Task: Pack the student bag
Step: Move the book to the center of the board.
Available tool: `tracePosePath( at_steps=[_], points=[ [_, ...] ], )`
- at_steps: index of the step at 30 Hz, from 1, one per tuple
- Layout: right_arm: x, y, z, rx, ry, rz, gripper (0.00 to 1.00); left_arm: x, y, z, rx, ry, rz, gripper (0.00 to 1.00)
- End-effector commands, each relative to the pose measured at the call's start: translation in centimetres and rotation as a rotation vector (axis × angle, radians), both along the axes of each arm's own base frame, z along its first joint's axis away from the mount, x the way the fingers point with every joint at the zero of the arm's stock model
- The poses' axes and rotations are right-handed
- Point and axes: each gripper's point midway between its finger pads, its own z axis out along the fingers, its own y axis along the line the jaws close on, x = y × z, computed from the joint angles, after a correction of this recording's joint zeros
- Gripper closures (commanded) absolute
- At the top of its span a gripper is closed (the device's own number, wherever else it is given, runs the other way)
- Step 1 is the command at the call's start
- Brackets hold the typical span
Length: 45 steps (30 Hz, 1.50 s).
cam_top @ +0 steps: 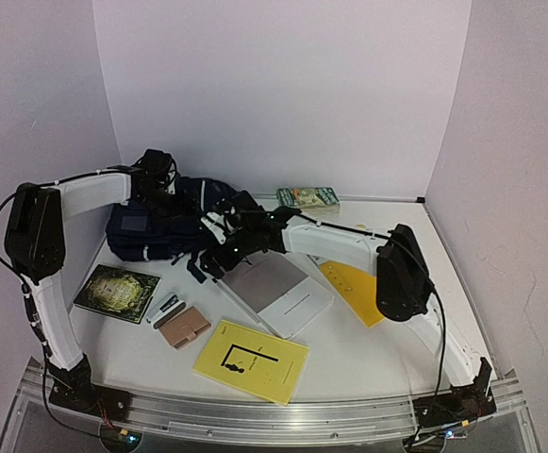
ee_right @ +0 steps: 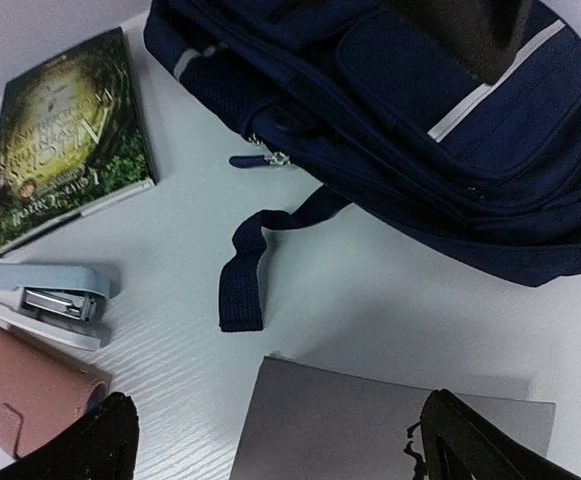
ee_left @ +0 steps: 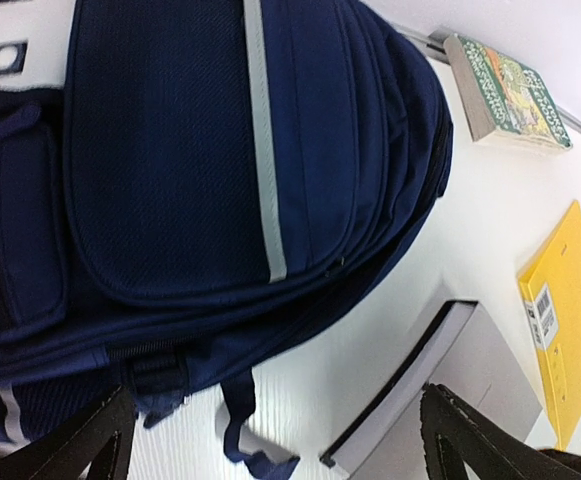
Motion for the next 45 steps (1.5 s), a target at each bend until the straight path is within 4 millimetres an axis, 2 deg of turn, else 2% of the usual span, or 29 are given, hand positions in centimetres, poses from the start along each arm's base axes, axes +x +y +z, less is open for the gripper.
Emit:
tracePosePath(
  at_steps=[1, 5, 8, 11, 13, 18, 25, 33, 37, 41, 45],
  points=[
    [2.0, 0.4, -0.6, -0.047, -0.103, -0.049, 0.02, -1.2, 0.8, 2.6, -0.038, -0.04, 0.033, 0.0],
    [1.7, 0.1, -3.7, -0.106, -0.087, -0.024, 0.02, -1.8, 1.2, 2.6, -0.032, -0.04, 0.04, 0.0],
    [1.0, -0.9, -5.9, -0.169, -0.069, 0.004, 0.02, -2.0, 1.3, 2.5, -0.028, -0.031, 0.041, 0.0],
    [0.3, -2.1, -7.5, -0.239, -0.059, 0.031, 0.02, -2.0, 1.2, 2.3, -0.027, -0.026, 0.029, 0.0],
    [-0.2, -3.0, -8.1, -0.286, -0.055, 0.05, 0.07, -1.9, 1.0, 2.0, -0.024, -0.02, 0.012, 0.01],
    [-1.0, -6.2, -8.9, -0.388, -0.056, 0.07, 0.16, -1.2, 0.3, 1.2, -0.005, 0.001, -0.042, 0.03],
    [-1.7, -11.7, -9.5, -0.446, 0.025, 0.041, 0.18, 0.8, -1.0, 0.1, 0.016, 0.012, -0.112, 0.07],
    [-2.6, -18.3, -10.1, -0.451, 0.154, -0.05, 0.18, 4.3, -3.0, -1.2, 0.071, 0.002, -0.163, 0.0],
    [-3.0, -20.9, -10.0, -0.442, 0.188, -0.092, 0.18, 6.3, -4.4, -2.7, 0.136, 0.003, -0.177, 0.0],
    [-3.5, -23.9, -9.9, -0.444, 0.221, -0.13, 0.17, 8.4, -4.5, -3.9, 0.174, 0.01, -0.142, 0.0],
    [-4.0, -27.2, -9.6, -0.449, 0.252, -0.173, 0.16, 9.4, -5.6, -5.4, 0.173, 0.01, -0.16, 0.02]
  ],
)
